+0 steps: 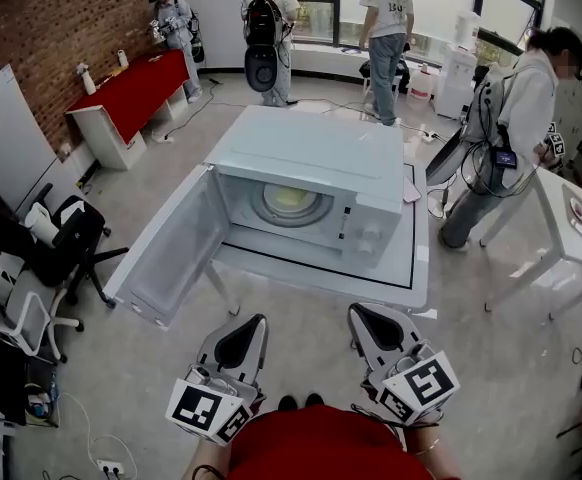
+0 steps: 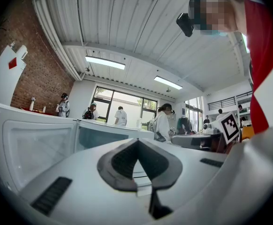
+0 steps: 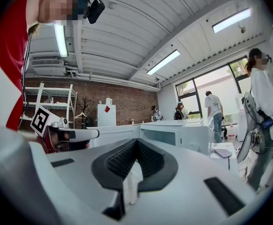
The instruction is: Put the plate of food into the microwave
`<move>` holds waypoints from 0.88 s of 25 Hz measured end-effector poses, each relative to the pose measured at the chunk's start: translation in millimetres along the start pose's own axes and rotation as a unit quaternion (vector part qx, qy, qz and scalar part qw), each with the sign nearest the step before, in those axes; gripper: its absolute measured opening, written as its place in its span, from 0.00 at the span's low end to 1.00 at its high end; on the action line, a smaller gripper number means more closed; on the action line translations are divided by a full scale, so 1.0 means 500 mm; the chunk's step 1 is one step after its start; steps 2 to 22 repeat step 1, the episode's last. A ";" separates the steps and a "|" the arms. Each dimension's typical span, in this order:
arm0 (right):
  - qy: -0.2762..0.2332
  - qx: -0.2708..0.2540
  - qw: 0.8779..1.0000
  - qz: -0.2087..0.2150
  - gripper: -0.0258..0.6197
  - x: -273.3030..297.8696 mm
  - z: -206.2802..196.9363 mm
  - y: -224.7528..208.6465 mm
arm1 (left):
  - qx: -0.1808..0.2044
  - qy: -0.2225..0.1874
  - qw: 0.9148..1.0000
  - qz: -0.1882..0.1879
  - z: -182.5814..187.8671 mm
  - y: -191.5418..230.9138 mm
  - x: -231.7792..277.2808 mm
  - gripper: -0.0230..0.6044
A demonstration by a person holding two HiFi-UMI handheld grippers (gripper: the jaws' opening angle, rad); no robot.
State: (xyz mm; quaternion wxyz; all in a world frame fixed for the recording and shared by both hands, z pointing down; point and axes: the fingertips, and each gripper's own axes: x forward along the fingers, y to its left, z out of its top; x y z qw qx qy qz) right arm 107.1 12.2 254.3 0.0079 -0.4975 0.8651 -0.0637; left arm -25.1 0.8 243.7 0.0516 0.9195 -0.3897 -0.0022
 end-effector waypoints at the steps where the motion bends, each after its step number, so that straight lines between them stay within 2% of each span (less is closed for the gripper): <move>1: -0.002 0.000 1.000 -0.001 0.06 0.000 0.001 0.001 | 0.004 0.001 1.000 -0.003 0.001 -0.001 0.002 0.05; 22: -0.002 0.000 1.000 -0.001 0.06 0.000 0.001 0.001 | 0.004 0.001 1.000 -0.003 0.001 -0.001 0.002 0.05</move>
